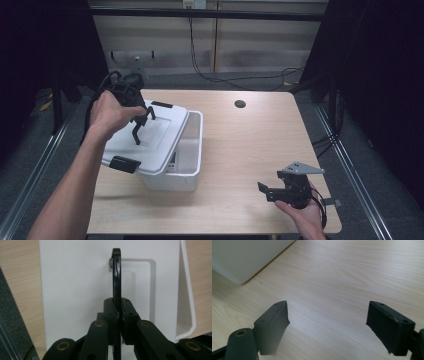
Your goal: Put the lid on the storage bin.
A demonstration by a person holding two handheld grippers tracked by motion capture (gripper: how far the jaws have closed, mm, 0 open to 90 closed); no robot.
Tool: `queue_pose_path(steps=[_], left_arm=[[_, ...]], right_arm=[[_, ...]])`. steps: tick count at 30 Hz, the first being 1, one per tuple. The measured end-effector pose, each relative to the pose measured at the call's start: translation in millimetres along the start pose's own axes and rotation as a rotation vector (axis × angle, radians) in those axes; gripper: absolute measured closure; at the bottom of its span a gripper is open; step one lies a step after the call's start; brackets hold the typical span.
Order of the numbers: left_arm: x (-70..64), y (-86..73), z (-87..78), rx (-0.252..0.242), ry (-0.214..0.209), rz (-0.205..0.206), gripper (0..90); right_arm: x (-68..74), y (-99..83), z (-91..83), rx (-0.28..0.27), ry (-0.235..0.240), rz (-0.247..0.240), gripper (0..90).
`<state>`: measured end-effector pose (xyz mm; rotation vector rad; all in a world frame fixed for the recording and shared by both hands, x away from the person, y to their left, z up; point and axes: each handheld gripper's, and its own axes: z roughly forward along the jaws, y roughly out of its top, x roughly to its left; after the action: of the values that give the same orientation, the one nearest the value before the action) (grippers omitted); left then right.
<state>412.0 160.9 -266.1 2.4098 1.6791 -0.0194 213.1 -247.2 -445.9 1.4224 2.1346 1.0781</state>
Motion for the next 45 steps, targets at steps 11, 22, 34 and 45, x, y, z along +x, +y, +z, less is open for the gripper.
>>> queue_pose_path(steps=[11, 22, 34, 45], left_arm=[[-10.1, 4.1, 5.8, -0.023, 0.007, -0.11, 84.9], [-10.9, 5.2, 7.5, -0.047, -0.027, -0.248, 85.0], [-15.8, 7.5, 10.8, -0.06, -0.023, -0.301, 84.9], [-24.6, 9.8, 18.2, -0.066, -0.034, -0.281, 84.9]], right_arm=[[0.1, -0.1, -0.1, 0.001, -0.001, 0.0, 17.2], [0.0, -0.2, -0.3, 0.001, 0.0, 0.0, 17.2], [0.2, -0.4, -0.8, 0.001, 0.003, -0.002, 17.2], [0.1, -0.4, -0.6, 0.002, 0.005, 0.0, 16.9]])
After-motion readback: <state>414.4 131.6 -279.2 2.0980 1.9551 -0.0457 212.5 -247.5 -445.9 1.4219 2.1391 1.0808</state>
